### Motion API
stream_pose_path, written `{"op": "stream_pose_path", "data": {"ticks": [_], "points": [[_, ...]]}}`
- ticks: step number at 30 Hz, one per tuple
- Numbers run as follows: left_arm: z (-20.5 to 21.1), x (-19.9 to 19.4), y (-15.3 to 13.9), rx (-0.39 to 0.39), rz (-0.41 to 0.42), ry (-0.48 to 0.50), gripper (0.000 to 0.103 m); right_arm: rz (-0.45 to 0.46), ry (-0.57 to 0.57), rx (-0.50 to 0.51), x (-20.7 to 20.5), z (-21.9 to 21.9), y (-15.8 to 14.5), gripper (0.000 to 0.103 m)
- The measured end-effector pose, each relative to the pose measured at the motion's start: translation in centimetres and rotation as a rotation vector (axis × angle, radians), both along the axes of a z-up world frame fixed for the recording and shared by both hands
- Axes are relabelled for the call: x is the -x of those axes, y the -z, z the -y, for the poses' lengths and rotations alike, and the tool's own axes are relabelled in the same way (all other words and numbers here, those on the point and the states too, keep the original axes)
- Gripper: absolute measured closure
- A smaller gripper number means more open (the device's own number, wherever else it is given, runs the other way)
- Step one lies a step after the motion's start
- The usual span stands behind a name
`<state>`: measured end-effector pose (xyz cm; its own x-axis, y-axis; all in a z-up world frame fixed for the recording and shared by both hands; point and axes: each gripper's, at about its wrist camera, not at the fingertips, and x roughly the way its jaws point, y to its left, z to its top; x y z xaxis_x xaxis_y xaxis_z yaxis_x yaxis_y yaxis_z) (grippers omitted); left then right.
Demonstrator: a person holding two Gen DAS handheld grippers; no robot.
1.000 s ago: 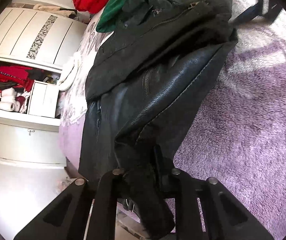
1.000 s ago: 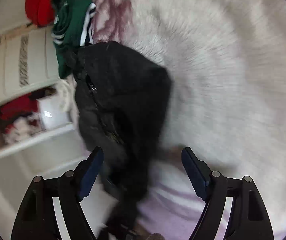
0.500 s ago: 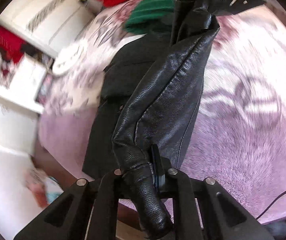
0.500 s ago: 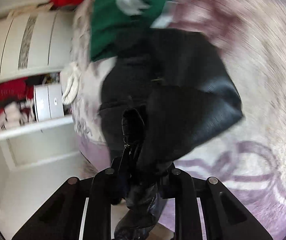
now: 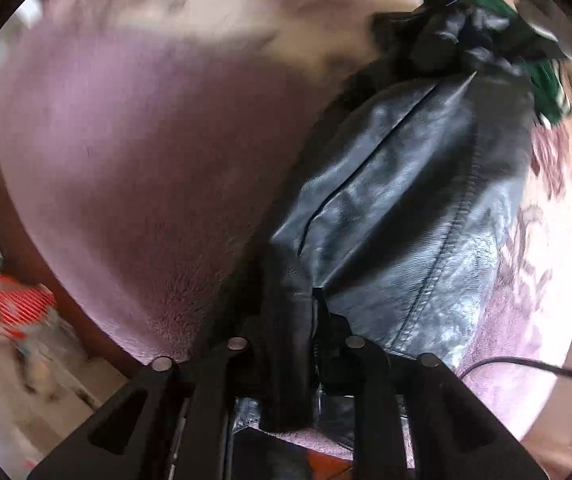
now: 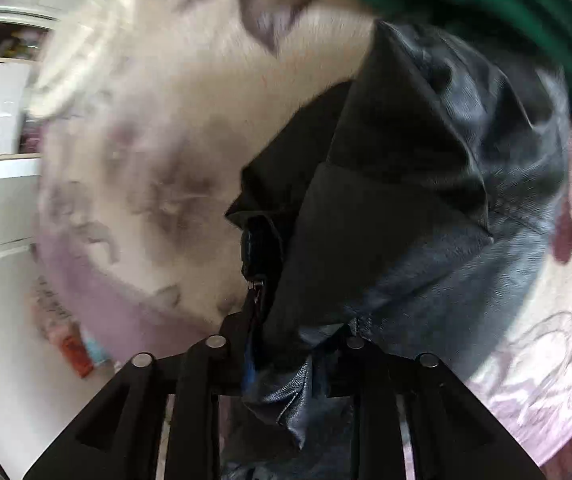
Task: Fold large clothes
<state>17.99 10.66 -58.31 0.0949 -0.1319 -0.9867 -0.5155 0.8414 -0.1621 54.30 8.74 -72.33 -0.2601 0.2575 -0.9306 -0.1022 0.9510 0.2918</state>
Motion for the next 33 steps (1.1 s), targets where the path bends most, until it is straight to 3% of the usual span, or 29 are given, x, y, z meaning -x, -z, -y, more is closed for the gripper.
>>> {"op": "stream_pose_path", "data": {"ticks": [2,4,6,10,12,13,17,18,19,20,22,25,27,30,32,33], "points": [[-1.9,1.7,0.4,0.091,0.020,-0.043,0.079,-0.035,-0.009,-0.025,-0.1,-1.3,0.2,0.044],[-2.9,3.3,0.3,0.133,0.019,-0.047,0.077,-0.051,-0.024,-0.088,0.1,-1.2,-1.4,0.035],[-3.8,4.9,0.2,0.167,0.008,-0.052,0.076,-0.034,-0.023,-0.149,0.3,0.3,-3.5,0.035],[-5.0,6.7,-0.7,0.119,-0.035,-0.060,0.079,0.024,0.035,-0.193,0.2,3.3,-6.2,0.035],[-5.4,6.7,-1.9,0.080,-0.029,-0.080,0.079,-0.002,0.028,-0.178,0.0,3.2,-4.6,0.051],[-5.8,6.6,-2.6,0.083,-0.012,-0.086,0.079,-0.021,0.030,-0.176,0.2,2.8,-3.4,0.081],[-5.4,3.6,-4.8,0.050,0.057,-0.082,0.074,-0.040,0.013,-0.143,-0.4,-0.1,3.4,0.084],[-5.0,2.5,-5.2,0.054,0.072,-0.080,0.060,-0.052,0.028,-0.163,-0.5,-0.3,3.9,0.084],[-4.7,1.6,-5.5,0.055,0.082,-0.077,0.037,-0.061,0.028,-0.180,-0.6,-0.4,3.8,0.084],[-4.3,0.4,-5.8,0.072,0.107,-0.073,0.031,-0.079,0.007,-0.208,-0.8,-0.2,2.9,0.082],[-3.1,-2.1,-6.3,0.103,0.143,-0.071,0.030,-0.093,-0.012,-0.301,-0.9,1.6,0.8,0.076],[-1.3,-6.3,-6.6,0.129,0.192,-0.094,0.030,-0.048,0.020,-0.327,-1.3,7.2,-2.6,0.052],[-1.1,-9.3,-6.0,0.085,0.190,-0.107,0.030,0.019,0.055,-0.273,-2.3,12.2,-4.4,0.052],[-1.5,-13.0,-0.8,0.014,0.091,-0.117,0.030,0.078,0.104,-0.171,-4.8,19.0,-4.0,0.050],[-2.6,-14.0,2.9,0.082,0.038,-0.139,0.025,0.062,0.124,-0.138,-6.3,21.6,-2.1,0.046],[-3.0,-14.0,3.8,0.110,0.039,-0.166,0.013,0.051,0.116,-0.146,-7.1,22.4,-1.0,0.044]]}}
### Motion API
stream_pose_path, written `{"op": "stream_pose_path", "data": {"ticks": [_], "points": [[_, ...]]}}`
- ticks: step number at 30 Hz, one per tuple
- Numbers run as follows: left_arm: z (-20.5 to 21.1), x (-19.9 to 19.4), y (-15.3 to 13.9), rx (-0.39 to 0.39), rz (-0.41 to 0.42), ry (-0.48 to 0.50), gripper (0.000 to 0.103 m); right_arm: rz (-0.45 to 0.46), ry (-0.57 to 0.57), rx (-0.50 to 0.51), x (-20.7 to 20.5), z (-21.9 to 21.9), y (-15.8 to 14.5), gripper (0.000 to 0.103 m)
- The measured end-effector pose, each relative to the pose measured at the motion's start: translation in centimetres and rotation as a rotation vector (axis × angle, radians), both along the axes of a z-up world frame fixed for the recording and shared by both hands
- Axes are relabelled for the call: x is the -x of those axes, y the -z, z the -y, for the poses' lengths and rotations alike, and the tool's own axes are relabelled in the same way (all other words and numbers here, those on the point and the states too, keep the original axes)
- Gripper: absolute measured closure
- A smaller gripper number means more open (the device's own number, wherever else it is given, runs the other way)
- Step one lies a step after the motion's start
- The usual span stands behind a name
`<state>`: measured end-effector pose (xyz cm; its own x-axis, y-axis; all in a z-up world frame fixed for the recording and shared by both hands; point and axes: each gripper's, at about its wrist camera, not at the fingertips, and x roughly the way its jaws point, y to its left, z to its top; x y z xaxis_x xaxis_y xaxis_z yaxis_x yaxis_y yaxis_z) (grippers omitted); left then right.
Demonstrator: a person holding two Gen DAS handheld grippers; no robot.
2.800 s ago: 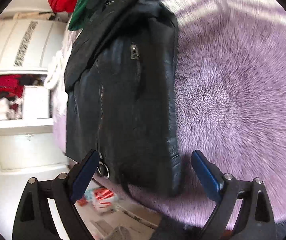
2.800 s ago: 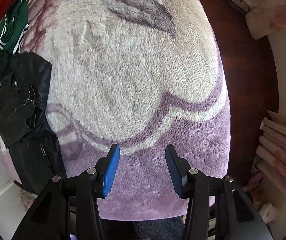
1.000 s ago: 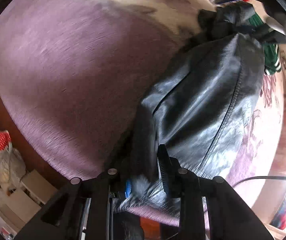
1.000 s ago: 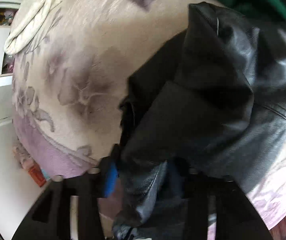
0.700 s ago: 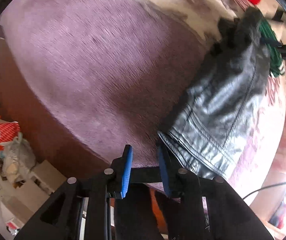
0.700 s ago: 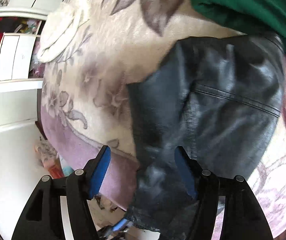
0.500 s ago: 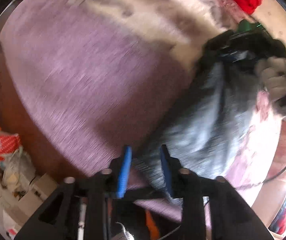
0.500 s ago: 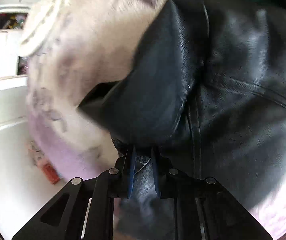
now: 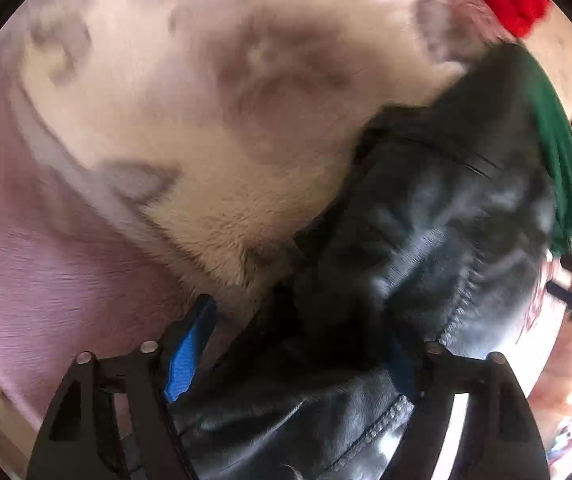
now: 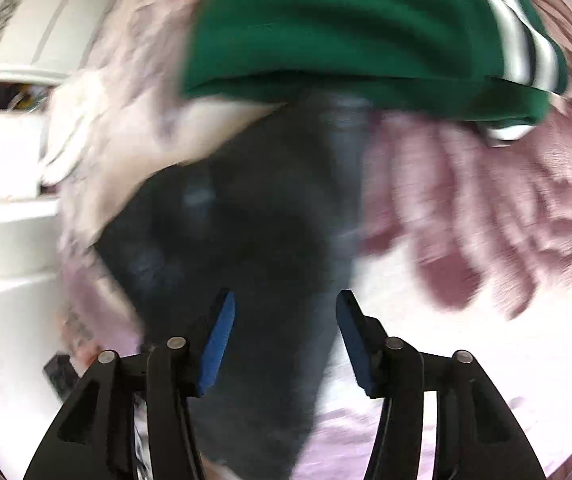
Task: Fold large clothes
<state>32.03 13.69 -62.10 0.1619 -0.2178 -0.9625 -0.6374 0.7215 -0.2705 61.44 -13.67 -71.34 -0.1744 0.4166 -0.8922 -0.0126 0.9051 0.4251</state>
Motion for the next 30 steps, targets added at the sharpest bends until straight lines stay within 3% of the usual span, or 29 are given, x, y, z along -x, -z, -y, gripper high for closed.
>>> {"op": "stream_pose_path", "data": {"ticks": [2,5,7,9,10,11,14,17,20,21,23,24,26,27,28,30], "points": [[-0.4,0.3,0.0,0.017,0.025,0.021,0.011,-0.009,-0.046,-0.058,-1.4,0.3,2.6,0.037],[-0.6,1.2,-0.6,0.020,0.041,0.038,0.011,-0.037,-0.105,-0.169,-2.6,-1.4,6.3,0.034],[-0.9,1.6,-1.0,0.021,0.035,0.034,0.011,-0.065,-0.092,-0.255,-3.0,-2.8,8.4,0.033],[-1.0,1.5,-1.5,0.014,0.024,0.031,0.011,-0.019,-0.046,-0.253,-2.7,-3.9,8.4,0.039],[-1.2,1.5,-2.0,0.003,0.022,0.035,0.011,-0.022,-0.010,-0.270,-2.4,-3.4,8.1,0.068],[-1.0,1.5,-2.7,-0.004,0.023,0.048,0.012,-0.034,0.061,-0.301,-1.8,-2.2,7.5,0.078],[0.4,1.0,-5.0,-0.015,0.043,0.100,0.012,-0.042,0.222,-0.340,0.5,1.3,5.2,0.086],[1.7,2.5,-8.1,-0.065,0.055,0.161,0.012,-0.048,0.438,-0.291,5.2,7.8,1.9,0.086],[2.5,4.8,-10.2,-0.109,0.057,0.197,0.012,-0.099,0.656,-0.195,10.1,15.7,0.9,0.086],[2.8,5.7,-10.4,-0.119,0.051,0.200,0.012,-0.113,0.712,-0.136,12.1,18.5,0.9,0.085],[3.8,7.4,-10.1,-0.120,0.026,0.193,0.012,-0.188,0.755,-0.043,14.8,22.4,2.1,0.066],[4.5,8.0,-9.7,-0.115,0.010,0.190,0.012,-0.238,0.762,-0.012,15.9,24.1,3.1,0.064],[6.4,7.3,-8.7,-0.087,-0.014,0.188,0.012,-0.292,0.780,-0.028,17.7,26.4,3.9,0.059],[7.3,7.6,-8.7,-0.079,-0.018,0.190,0.012,-0.299,0.771,-0.024,18.4,27.1,3.7,0.056],[8.2,7.6,-8.5,-0.079,-0.016,0.192,0.012,-0.287,0.745,0.003,18.4,27.4,3.2,0.048],[10.1,6.6,-7.7,-0.090,-0.014,0.197,0.012,-0.232,0.713,0.138,18.6,28.0,1.7,0.039]]}}
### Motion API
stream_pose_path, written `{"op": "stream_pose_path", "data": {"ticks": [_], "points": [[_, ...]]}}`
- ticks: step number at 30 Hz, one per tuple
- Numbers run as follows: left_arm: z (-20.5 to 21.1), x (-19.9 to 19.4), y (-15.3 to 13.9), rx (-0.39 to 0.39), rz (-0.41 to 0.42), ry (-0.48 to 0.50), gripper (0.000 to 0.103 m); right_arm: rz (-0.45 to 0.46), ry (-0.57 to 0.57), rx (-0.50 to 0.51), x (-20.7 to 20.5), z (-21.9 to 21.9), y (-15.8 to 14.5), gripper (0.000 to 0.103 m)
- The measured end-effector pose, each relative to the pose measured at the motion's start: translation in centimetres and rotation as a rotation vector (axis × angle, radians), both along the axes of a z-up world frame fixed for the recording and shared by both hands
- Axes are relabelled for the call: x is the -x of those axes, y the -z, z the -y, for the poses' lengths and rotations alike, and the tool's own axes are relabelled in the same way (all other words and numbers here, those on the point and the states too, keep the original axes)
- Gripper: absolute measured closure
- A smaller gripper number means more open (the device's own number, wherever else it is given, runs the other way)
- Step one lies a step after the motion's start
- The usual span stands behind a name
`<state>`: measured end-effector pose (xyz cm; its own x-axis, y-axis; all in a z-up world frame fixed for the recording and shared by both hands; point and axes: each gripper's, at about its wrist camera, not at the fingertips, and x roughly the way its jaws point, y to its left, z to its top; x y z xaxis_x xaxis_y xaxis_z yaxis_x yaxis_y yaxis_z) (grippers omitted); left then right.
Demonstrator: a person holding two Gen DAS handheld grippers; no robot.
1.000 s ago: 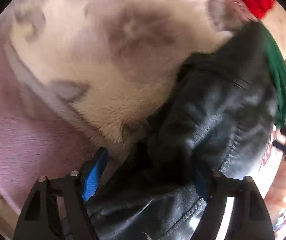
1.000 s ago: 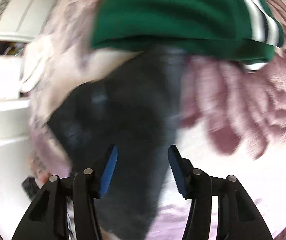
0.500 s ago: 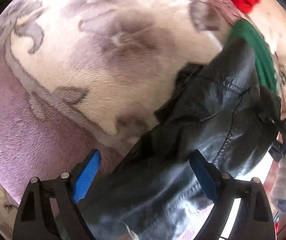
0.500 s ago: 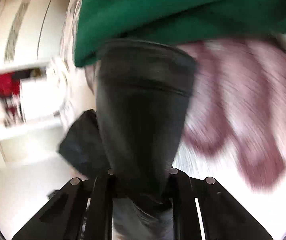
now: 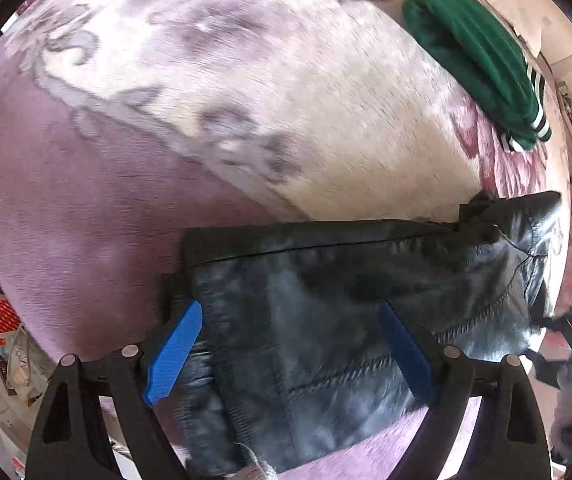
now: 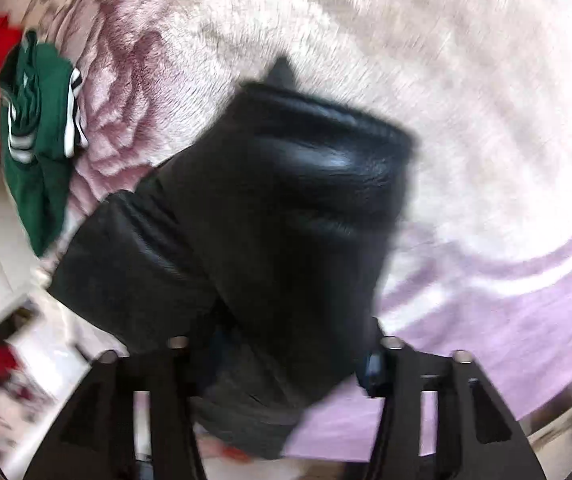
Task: Fold large clothes
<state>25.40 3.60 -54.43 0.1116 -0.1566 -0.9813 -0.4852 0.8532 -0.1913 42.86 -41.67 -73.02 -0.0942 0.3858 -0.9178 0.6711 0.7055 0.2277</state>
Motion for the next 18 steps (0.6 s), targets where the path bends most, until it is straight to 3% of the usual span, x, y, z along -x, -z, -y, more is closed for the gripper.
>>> {"op": "stream_pose_path", "data": {"ticks": [3,6,9,10,11,14,16,18], "points": [[1.3,-2.1,1.6,-0.077,-0.004,0.000,0.012,-0.051,-0.009,0.136,1.5,-2.1,-0.5,0.039],[0.2,-3.5,4.1,-0.123,-0.052,-0.026,0.012,0.030,-0.075,0.156,0.4,-3.8,-3.1,0.039],[-1.2,-3.8,4.5,-0.105,-0.050,-0.057,0.012,0.172,-0.312,0.101,-2.7,-11.3,-6.2,0.040],[-1.3,-3.8,4.3,-0.109,-0.052,-0.049,0.012,0.192,-0.399,0.071,-3.5,-13.9,-6.6,0.043],[-1.4,-3.8,4.2,-0.112,-0.056,-0.040,0.012,0.209,-0.480,0.040,-4.6,-16.8,-6.8,0.054],[-1.8,-3.7,4.2,-0.096,-0.063,-0.037,0.012,0.204,-0.677,-0.038,-7.2,-24.2,-4.7,0.058],[-1.8,-3.7,3.9,-0.098,-0.064,-0.022,0.012,0.182,-0.705,0.062,-8.2,-25.1,-2.1,0.067],[-2.0,-3.9,3.9,-0.107,-0.060,-0.013,0.012,0.140,-0.661,0.063,-9.7,-24.5,1.4,0.067]]}}
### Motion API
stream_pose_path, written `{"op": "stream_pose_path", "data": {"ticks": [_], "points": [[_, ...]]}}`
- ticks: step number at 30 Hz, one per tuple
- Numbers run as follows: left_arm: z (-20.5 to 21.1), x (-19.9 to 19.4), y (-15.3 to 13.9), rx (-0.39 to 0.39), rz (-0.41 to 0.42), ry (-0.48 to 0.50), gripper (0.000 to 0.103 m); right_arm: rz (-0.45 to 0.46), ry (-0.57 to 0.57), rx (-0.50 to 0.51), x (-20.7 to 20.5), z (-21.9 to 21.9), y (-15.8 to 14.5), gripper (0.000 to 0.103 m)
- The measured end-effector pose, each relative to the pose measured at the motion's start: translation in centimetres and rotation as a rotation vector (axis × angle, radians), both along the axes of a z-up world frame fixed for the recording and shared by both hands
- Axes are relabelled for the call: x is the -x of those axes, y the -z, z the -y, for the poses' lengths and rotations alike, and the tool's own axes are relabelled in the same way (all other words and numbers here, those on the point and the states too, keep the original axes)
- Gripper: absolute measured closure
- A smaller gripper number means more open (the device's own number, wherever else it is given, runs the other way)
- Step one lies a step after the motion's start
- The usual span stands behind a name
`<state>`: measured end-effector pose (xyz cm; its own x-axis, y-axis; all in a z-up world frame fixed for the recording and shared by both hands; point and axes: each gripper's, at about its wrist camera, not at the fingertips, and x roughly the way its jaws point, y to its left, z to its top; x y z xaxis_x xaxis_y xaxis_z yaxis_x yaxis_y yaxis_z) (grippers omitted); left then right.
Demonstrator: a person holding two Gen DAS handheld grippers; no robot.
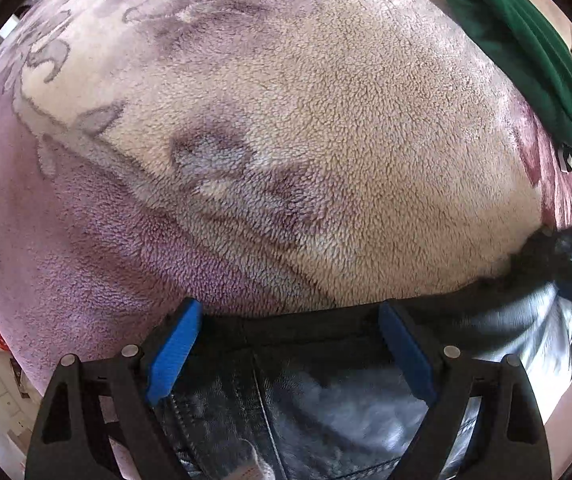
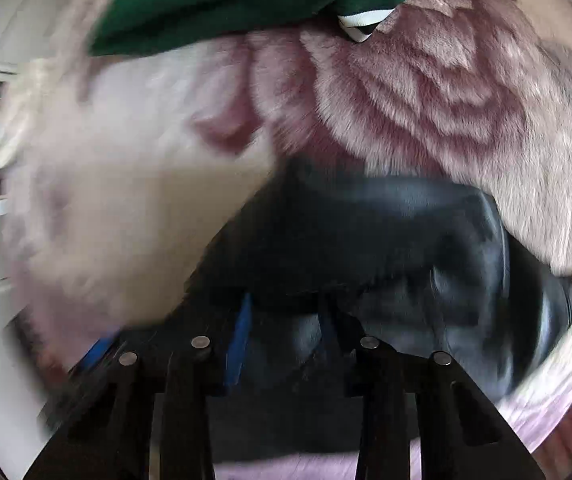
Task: Fold large clothes
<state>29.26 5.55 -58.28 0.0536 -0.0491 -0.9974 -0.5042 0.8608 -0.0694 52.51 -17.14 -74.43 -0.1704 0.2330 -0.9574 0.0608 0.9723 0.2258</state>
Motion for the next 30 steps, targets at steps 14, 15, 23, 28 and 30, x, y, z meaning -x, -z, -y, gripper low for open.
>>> {"op": "stream_pose_path", "data": {"ticks": [14,15,23,28,30], "points": [[10.7,-2.5,-7.5,0.205,0.087,0.099,0.012,-0.006,0.175,-0.073,4.4,13.3,-7.0,0.048],[12.4,-3.0,-6.7,0.214,0.078,0.124,0.012,-0.012,0.224,-0.077,5.9,16.0,-6.7,0.045],[15.8,-6.1,-0.4,0.130,-0.013,0.181,0.008,-0.034,0.423,-0.365,11.9,25.5,3.1,0.030],[15.8,-6.7,-0.4,0.134,-0.026,0.185,0.008,0.006,0.523,-0.648,9.8,25.4,8.6,0.028],[15.5,-7.1,-0.3,0.133,-0.029,0.179,0.008,0.048,0.557,-0.697,8.8,24.8,9.5,0.028]]}}
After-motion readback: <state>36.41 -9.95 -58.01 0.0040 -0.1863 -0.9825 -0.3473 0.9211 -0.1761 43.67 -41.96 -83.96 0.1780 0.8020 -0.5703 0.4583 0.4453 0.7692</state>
